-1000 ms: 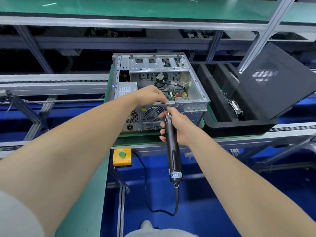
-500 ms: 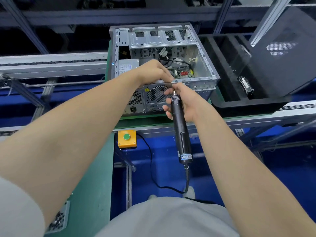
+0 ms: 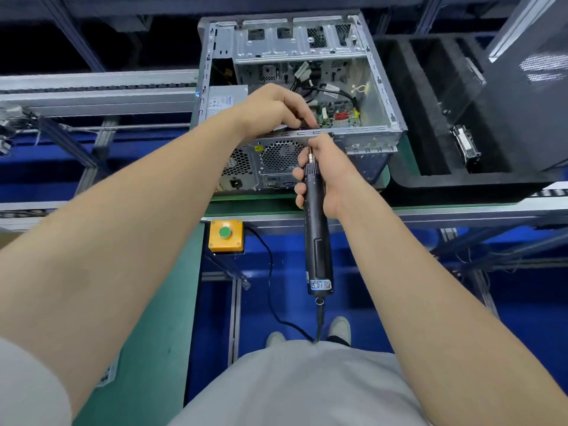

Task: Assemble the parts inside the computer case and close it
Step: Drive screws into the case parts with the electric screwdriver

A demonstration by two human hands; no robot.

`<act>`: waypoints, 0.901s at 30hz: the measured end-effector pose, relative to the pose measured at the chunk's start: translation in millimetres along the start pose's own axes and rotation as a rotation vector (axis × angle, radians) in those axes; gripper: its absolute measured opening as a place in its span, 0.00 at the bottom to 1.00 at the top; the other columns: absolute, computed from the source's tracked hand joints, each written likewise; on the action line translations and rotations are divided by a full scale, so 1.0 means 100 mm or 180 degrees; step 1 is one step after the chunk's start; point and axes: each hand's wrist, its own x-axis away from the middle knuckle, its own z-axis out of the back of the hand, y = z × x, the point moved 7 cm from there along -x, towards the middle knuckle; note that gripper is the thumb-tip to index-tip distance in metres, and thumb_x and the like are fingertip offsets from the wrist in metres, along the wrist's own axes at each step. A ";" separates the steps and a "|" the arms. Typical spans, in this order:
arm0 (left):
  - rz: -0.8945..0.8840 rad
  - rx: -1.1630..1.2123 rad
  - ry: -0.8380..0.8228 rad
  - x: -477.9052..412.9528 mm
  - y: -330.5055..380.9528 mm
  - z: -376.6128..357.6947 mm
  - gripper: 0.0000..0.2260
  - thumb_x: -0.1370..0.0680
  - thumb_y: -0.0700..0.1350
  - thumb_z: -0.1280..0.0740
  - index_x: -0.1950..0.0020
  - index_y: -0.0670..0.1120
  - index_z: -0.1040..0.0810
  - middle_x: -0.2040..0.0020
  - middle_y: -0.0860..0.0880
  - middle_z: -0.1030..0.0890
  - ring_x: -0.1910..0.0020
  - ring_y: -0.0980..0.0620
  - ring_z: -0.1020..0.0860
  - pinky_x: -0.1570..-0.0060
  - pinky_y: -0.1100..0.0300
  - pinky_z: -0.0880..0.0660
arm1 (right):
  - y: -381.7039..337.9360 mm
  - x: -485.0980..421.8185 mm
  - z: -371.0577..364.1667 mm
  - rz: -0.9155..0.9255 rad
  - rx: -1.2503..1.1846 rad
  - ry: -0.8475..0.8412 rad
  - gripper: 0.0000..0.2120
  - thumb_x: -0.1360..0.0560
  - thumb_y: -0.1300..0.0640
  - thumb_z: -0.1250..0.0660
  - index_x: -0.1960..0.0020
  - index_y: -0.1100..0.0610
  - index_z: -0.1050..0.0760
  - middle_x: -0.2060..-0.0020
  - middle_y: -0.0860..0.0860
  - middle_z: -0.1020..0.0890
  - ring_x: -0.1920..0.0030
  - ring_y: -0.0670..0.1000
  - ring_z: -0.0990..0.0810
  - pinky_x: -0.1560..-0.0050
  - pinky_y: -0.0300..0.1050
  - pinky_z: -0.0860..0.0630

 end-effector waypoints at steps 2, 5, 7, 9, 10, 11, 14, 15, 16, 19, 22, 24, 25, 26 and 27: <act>0.0005 -0.0043 -0.0036 0.00 -0.01 -0.02 0.13 0.28 0.34 0.34 0.54 0.47 0.12 0.51 0.55 0.14 0.46 0.60 0.19 0.43 0.64 0.28 | 0.02 -0.01 -0.01 -0.0032 -0.0047 -0.0032 0.23 0.19 0.43 0.41 0.68 0.52 0.29 0.71 0.51 0.25 0.76 0.52 0.30 0.69 0.43 0.27; 0.0043 -0.0087 -0.0061 -0.01 -0.03 -0.02 0.14 0.28 0.35 0.34 0.57 0.50 0.12 0.50 0.57 0.14 0.44 0.63 0.20 0.39 0.59 0.28 | 0.08 0.00 -0.02 -0.0074 -0.0145 -0.0084 0.23 0.19 0.42 0.42 0.68 0.53 0.28 0.71 0.51 0.25 0.76 0.52 0.30 0.69 0.43 0.27; 0.0001 -0.0045 -0.0035 0.00 -0.03 -0.01 0.14 0.28 0.35 0.34 0.55 0.50 0.12 0.49 0.56 0.14 0.44 0.60 0.20 0.39 0.59 0.27 | 0.12 0.01 -0.02 -0.0063 -0.0087 -0.0089 0.23 0.20 0.42 0.42 0.68 0.52 0.28 0.70 0.51 0.25 0.76 0.52 0.30 0.70 0.44 0.26; -0.0029 0.0042 0.0012 0.00 -0.03 0.02 0.13 0.28 0.34 0.33 0.52 0.48 0.14 0.50 0.55 0.15 0.47 0.58 0.20 0.43 0.61 0.26 | 0.17 0.02 0.00 -0.0042 -0.0030 -0.0082 0.22 0.20 0.42 0.42 0.68 0.52 0.28 0.70 0.51 0.25 0.76 0.53 0.30 0.70 0.44 0.26; -0.0025 0.0133 0.0019 0.00 -0.04 0.03 0.13 0.28 0.34 0.33 0.51 0.48 0.15 0.51 0.53 0.15 0.49 0.57 0.20 0.47 0.62 0.24 | 0.19 0.03 0.00 -0.0028 -0.0024 -0.0083 0.22 0.20 0.42 0.41 0.68 0.53 0.28 0.70 0.51 0.25 0.75 0.53 0.30 0.70 0.44 0.26; -0.0017 0.0239 0.0025 0.00 -0.05 0.04 0.13 0.28 0.33 0.33 0.50 0.47 0.16 0.52 0.52 0.15 0.52 0.57 0.20 0.49 0.63 0.23 | 0.20 0.03 0.01 -0.0018 -0.0023 -0.0086 0.21 0.20 0.42 0.41 0.67 0.53 0.28 0.70 0.51 0.24 0.75 0.53 0.30 0.69 0.44 0.26; -0.0013 0.0271 0.0127 0.00 -0.05 0.07 0.13 0.29 0.32 0.32 0.51 0.46 0.15 0.48 0.46 0.15 0.52 0.55 0.21 0.47 0.59 0.22 | 0.21 0.05 0.04 0.0011 0.0000 -0.0086 0.20 0.21 0.42 0.41 0.67 0.52 0.28 0.69 0.51 0.24 0.75 0.53 0.29 0.69 0.45 0.26; -0.0027 0.0254 0.0172 0.00 -0.04 0.08 0.13 0.29 0.32 0.32 0.51 0.46 0.15 0.47 0.45 0.15 0.51 0.55 0.21 0.46 0.58 0.22 | 0.21 0.06 0.05 0.0025 0.0005 -0.0085 0.20 0.21 0.42 0.41 0.67 0.52 0.28 0.69 0.51 0.24 0.75 0.53 0.29 0.69 0.45 0.26; -0.0038 0.0256 0.0225 0.01 -0.04 0.09 0.14 0.29 0.31 0.33 0.51 0.47 0.14 0.48 0.44 0.15 0.51 0.55 0.21 0.46 0.58 0.22 | 0.20 0.06 0.06 0.0038 0.0004 -0.0085 0.20 0.21 0.42 0.41 0.67 0.52 0.28 0.69 0.51 0.24 0.75 0.53 0.29 0.69 0.45 0.26; -0.0073 0.0337 0.0319 0.06 -0.01 0.12 0.17 0.28 0.30 0.34 0.51 0.48 0.12 0.55 0.44 0.19 0.55 0.53 0.25 0.49 0.60 0.24 | 0.19 0.09 0.08 0.0068 -0.0011 -0.0070 0.21 0.21 0.42 0.41 0.67 0.52 0.28 0.69 0.51 0.24 0.74 0.53 0.30 0.68 0.44 0.26; -0.0097 0.0151 0.0324 0.13 0.05 0.09 0.16 0.27 0.30 0.36 0.51 0.46 0.12 0.69 0.57 0.21 0.68 0.60 0.28 0.40 0.50 0.25 | 0.17 0.11 0.11 0.0080 -0.0038 -0.0044 0.20 0.21 0.42 0.41 0.67 0.52 0.28 0.69 0.51 0.24 0.74 0.53 0.30 0.68 0.44 0.27; -0.0034 -0.0024 0.0351 0.16 0.05 0.09 0.16 0.26 0.31 0.36 0.51 0.46 0.12 0.77 0.61 0.26 0.75 0.62 0.31 0.35 0.42 0.26 | 0.16 0.12 0.12 0.0068 -0.0063 -0.0028 0.21 0.21 0.42 0.41 0.67 0.52 0.28 0.69 0.51 0.25 0.74 0.53 0.29 0.69 0.44 0.27; -0.0024 -0.0061 0.0340 0.17 0.06 0.09 0.15 0.26 0.32 0.35 0.51 0.46 0.12 0.77 0.61 0.25 0.74 0.62 0.30 0.34 0.41 0.26 | 0.16 0.12 0.12 0.0061 -0.0067 -0.0019 0.21 0.21 0.42 0.41 0.67 0.52 0.28 0.69 0.51 0.25 0.75 0.53 0.29 0.69 0.44 0.27; -0.0022 -0.0079 0.0315 0.17 0.08 0.10 0.14 0.26 0.32 0.35 0.51 0.46 0.12 0.73 0.61 0.21 0.69 0.62 0.25 0.34 0.42 0.25 | 0.17 0.12 0.12 0.0059 -0.0065 -0.0011 0.21 0.20 0.42 0.41 0.67 0.52 0.28 0.69 0.51 0.25 0.75 0.53 0.29 0.69 0.44 0.27; -0.0008 -0.0107 0.0281 0.16 0.09 0.11 0.14 0.26 0.32 0.34 0.51 0.46 0.12 0.66 0.59 0.17 0.61 0.59 0.20 0.35 0.43 0.25 | 0.17 0.12 0.12 0.0061 -0.0056 -0.0006 0.20 0.20 0.42 0.41 0.66 0.53 0.28 0.69 0.51 0.25 0.74 0.53 0.29 0.69 0.44 0.27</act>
